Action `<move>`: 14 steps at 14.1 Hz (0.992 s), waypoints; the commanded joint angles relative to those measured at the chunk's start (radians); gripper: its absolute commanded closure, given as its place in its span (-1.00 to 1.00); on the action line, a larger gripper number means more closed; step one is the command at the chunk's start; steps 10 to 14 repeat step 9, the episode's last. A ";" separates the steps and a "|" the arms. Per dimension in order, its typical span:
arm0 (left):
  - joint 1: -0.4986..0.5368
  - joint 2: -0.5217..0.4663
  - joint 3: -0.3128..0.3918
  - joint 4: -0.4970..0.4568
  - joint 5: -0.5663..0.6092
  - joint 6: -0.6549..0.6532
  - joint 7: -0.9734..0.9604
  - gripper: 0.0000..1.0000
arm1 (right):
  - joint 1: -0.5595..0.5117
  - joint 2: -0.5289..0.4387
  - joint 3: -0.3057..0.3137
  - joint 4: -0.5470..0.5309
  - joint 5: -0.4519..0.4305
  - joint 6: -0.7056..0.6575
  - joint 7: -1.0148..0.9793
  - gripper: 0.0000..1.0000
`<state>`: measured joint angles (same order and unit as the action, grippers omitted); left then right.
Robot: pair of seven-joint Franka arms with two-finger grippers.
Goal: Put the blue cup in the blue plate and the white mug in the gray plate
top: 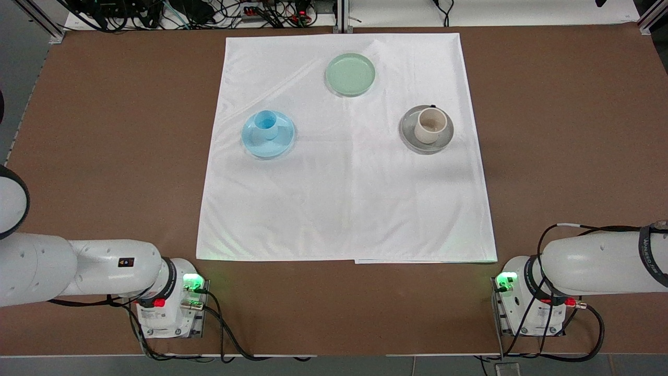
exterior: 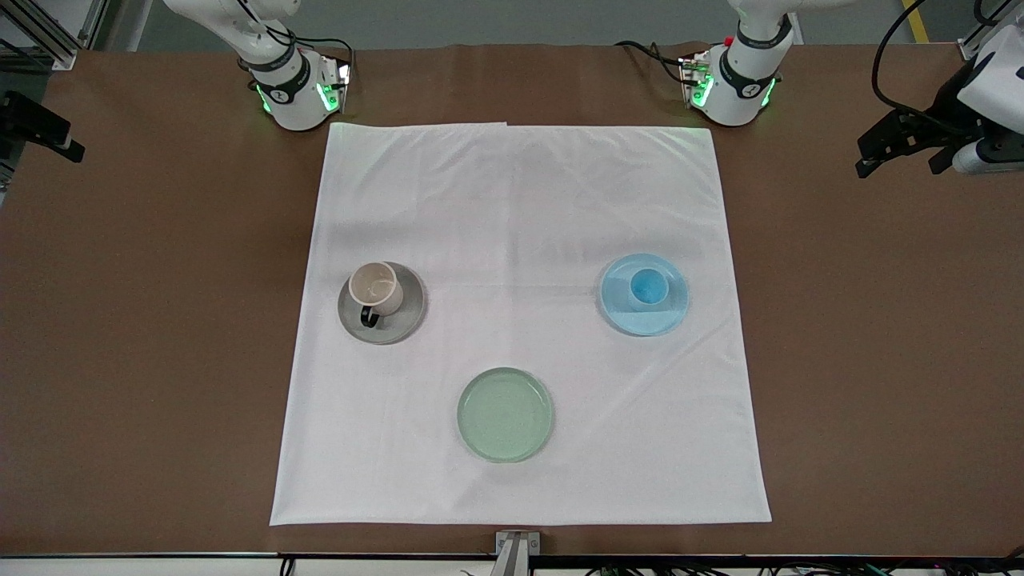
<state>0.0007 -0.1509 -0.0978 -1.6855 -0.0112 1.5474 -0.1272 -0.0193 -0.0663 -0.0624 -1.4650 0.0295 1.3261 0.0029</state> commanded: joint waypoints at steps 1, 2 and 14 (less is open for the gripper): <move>-0.004 0.021 -0.003 0.041 0.020 -0.006 0.006 -1.00 | 0.002 -0.018 0.013 -0.028 -0.005 0.007 0.002 -1.00; -0.002 0.024 -0.003 0.052 0.020 -0.006 0.006 -1.00 | 0.004 -0.018 0.012 -0.028 -0.005 0.007 0.000 -1.00; -0.002 0.036 -0.003 0.066 0.020 -0.009 0.006 -1.00 | 0.054 -0.018 -0.036 -0.031 -0.005 0.004 -0.003 -1.00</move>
